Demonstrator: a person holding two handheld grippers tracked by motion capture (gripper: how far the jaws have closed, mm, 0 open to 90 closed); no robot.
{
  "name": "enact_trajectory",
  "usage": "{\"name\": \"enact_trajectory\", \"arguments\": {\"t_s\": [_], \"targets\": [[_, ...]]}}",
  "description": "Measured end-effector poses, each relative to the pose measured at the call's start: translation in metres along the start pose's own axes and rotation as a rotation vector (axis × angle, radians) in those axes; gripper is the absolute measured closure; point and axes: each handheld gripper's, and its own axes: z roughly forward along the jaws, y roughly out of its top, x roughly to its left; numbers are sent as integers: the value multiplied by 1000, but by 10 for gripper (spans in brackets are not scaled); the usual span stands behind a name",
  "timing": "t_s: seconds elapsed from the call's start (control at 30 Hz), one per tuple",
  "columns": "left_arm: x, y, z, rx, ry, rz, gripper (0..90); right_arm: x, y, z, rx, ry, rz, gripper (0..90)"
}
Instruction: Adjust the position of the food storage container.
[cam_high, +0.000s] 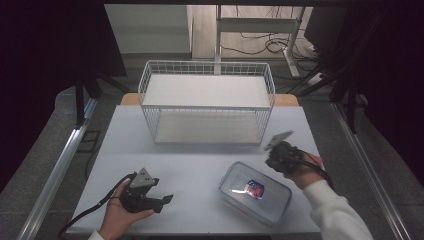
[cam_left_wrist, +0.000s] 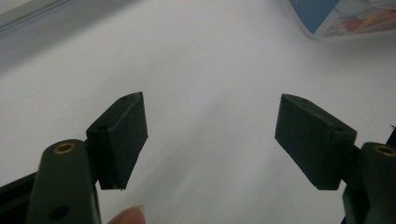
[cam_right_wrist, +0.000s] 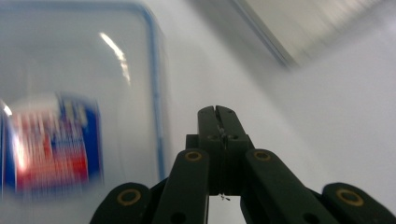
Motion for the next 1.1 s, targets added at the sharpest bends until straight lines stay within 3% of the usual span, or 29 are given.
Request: {"name": "enact_trajectory", "arguments": {"t_s": [0.03, 0.07, 0.1, 0.13, 0.17, 0.27, 0.33, 0.4, 0.53, 0.67, 0.77, 0.87, 1.1], "targets": [[0, 0, 0, 0, 0, 0, 252, -4, -26, -18, 1, -38, 47, 889], [0, 1, 1, -2, -9, -9, 252, -5, -39, -26, 5, -48, 71, 889], [0, 1, 1, -2, -9, -9, 252, -5, -39, -26, 5, -48, 71, 889], [0, 1, 1, -5, -16, -14, 252, -3, -63, -38, 37, -48, 108, 889], [0, 1, 1, -5, -16, -14, 252, -1, -73, -41, 54, -40, 119, 889], [3, 3, 1, -15, -19, -32, 253, 12, -97, -38, 110, 0, 140, 889], [4, 4, 1, -17, -20, -37, 253, 17, -102, -34, 123, 16, 144, 889], [4, 4, 1, -18, -19, -41, 254, 30, -112, -19, 156, 78, 141, 889], [4, 4, 2, -13, -20, -39, 254, 40, -111, -4, 162, 116, 136, 889], [3, 3, 2, -8, -14, -33, 253, 41, -100, 0, 146, 142, 136, 889], [2, 2, 1, -5, -7, -26, 253, 41, -90, 2, 171, 120, 119, 889], [2, 2, 0, -3, -3, -23, 253, 40, -81, 4, 170, 122, 120, 889], [3, 3, -1, -7, 3, -24, 253, 40, -50, 15, 169, 124, 64, 889]]}}
